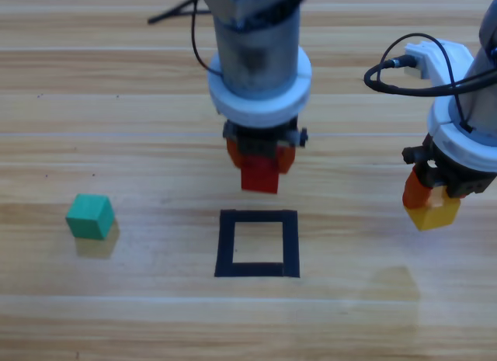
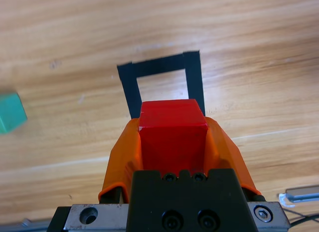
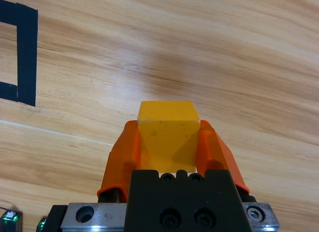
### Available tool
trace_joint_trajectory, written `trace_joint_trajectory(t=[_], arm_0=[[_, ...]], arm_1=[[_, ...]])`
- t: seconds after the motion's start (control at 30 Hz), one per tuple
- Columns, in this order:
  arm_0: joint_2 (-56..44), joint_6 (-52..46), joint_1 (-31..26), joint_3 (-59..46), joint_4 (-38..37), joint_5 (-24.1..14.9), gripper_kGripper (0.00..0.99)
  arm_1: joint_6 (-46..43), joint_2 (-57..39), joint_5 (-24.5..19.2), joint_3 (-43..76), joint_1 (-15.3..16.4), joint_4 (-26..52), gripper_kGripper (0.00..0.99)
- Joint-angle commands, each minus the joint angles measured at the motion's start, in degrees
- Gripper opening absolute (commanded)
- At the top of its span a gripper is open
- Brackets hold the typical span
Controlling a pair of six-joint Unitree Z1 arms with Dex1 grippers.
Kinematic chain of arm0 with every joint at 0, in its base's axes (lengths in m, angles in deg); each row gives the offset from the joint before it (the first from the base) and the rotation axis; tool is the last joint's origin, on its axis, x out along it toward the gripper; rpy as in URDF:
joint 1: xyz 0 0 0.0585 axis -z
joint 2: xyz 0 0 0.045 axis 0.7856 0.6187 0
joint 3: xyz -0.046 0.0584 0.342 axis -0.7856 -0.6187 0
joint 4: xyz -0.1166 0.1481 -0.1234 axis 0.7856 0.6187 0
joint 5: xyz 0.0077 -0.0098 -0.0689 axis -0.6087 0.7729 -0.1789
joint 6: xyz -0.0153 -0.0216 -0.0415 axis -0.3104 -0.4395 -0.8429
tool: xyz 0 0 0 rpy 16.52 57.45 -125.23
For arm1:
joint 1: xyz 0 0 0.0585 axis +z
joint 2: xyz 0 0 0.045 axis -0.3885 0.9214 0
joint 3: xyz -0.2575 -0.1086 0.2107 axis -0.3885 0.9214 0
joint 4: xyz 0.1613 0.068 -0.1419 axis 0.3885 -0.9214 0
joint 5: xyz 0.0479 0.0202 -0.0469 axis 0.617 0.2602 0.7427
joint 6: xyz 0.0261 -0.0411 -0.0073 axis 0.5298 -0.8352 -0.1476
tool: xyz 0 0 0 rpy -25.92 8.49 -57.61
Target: Stack the blocks in the rectangular block: red at the bottom, yellow in the middle, green on top
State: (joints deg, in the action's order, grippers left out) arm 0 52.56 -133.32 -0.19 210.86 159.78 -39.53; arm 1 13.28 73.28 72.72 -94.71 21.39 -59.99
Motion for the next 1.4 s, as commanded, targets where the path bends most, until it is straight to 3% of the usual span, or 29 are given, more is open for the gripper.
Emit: trace_joint_trajectory(t=[0.03, 0.33, 0.77, 1.4], arm_0=[[3.72, -6.61, 2.12, -1.48, -0.08, -0.93, 0.012], [7.5, -17.68, 1.85, -2.97, -0.25, 0.92, 0.012], [10.23, -13.55, 1.85, -5.7, -4.47, 3.2, 0.011], [3.9, -10.3, -0.52, -19.06, -14.58, 3.91, 0.011]], arm_1=[[-0.13, -2.81, -0.46, 1.22, 2.33, -1.07, 0.1], [-0.57, -1.58, -0.54, 0.86, 2.33, -1.07, 0.098], [-0.66, -0.88, -0.72, 0.51, 2.33, -1.07, 0.1], [-0.57, -0.26, -0.98, 0.16, 2.33, -1.07, 0.098]])
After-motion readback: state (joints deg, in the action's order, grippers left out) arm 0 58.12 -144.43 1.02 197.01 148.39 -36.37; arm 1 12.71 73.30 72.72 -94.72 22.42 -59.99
